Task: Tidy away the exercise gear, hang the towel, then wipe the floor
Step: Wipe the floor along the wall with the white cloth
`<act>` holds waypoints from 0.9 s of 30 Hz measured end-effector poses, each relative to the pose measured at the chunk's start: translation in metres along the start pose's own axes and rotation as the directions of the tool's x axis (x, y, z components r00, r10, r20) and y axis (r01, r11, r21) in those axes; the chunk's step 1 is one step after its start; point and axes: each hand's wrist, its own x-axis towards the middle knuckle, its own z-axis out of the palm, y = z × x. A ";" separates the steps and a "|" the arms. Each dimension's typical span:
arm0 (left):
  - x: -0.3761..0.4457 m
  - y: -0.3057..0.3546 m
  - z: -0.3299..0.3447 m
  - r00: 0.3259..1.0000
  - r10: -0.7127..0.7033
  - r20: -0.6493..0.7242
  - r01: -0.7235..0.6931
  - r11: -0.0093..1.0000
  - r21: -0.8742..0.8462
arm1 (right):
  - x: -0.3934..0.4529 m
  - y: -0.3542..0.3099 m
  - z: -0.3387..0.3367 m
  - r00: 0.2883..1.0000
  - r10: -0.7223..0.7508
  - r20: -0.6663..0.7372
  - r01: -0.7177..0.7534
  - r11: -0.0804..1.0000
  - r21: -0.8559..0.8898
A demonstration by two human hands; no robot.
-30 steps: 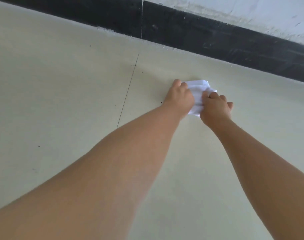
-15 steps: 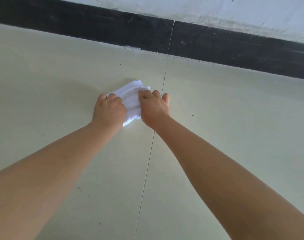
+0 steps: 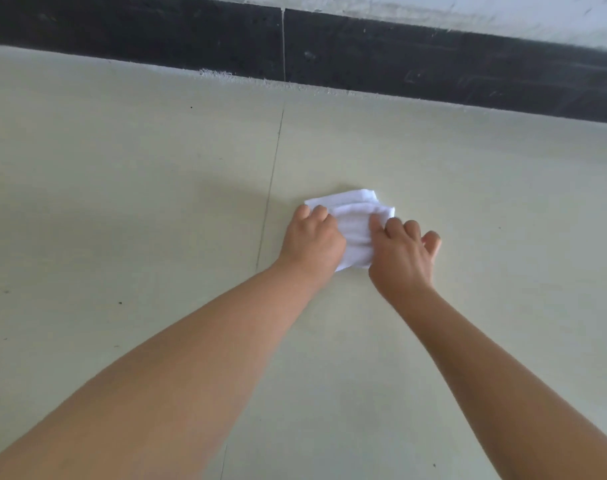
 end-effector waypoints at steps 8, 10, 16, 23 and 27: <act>-0.006 -0.019 0.006 0.990 -0.138 -0.013 0.138 0.975 0.174 | 0.033 -0.040 -0.005 0.994 -0.060 0.089 0.045 0.986 0.158; -0.033 -0.029 0.014 0.992 -0.095 -0.080 0.106 0.984 0.142 | 0.012 -0.047 0.001 0.989 -0.123 0.086 0.104 0.974 0.200; -0.078 0.013 0.024 0.997 -0.062 -0.042 0.063 0.998 0.029 | -0.078 -0.022 0.026 0.988 -0.149 -0.042 0.152 0.984 0.090; -0.035 0.093 0.005 0.973 0.126 -0.194 -0.135 0.990 -0.034 | -0.118 0.066 0.028 0.983 0.032 -0.182 -0.047 0.996 -0.078; -0.016 0.136 -0.001 0.976 0.156 -0.151 -0.166 0.984 -0.059 | -0.119 0.110 0.021 0.975 0.110 -0.195 -0.127 0.989 -0.074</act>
